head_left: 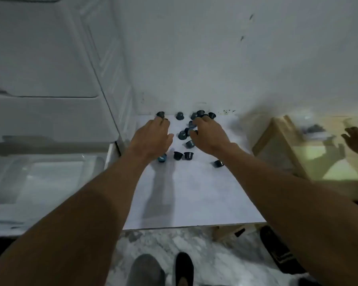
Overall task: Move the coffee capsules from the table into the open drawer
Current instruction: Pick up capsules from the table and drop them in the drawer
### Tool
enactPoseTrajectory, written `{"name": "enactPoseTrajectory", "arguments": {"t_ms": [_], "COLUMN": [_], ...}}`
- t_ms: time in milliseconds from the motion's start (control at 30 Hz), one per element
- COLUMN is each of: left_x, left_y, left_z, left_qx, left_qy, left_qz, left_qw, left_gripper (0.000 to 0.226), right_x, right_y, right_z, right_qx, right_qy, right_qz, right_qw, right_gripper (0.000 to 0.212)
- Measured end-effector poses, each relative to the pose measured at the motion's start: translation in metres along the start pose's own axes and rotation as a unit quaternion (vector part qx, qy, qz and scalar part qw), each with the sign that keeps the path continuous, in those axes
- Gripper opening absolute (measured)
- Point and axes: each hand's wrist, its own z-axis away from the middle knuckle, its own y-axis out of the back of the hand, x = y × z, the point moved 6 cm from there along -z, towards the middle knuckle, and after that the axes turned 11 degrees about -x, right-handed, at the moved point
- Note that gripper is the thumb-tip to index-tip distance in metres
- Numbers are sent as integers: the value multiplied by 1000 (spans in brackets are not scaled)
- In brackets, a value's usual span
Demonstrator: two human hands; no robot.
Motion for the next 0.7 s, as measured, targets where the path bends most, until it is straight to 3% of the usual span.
{"name": "enactPoseTrajectory", "arguments": {"t_ms": [233,700], "left_x": [-16,-19], "left_y": [-79,-147], "left_z": [-9,-82], "left_qx": [-102,-208], "left_qy": [20,-20], "left_qz": [18,59], "left_qw": [994,976], "left_gripper": [30,29], "right_x": [29,59], "right_y": [-80,-131], "right_z": [-11,-48], "right_qx": [-101,-164], "right_qy": [-39,-119], "right_qz": [-23,-91], "right_qw": [994,975], "right_gripper": [39,34]}}
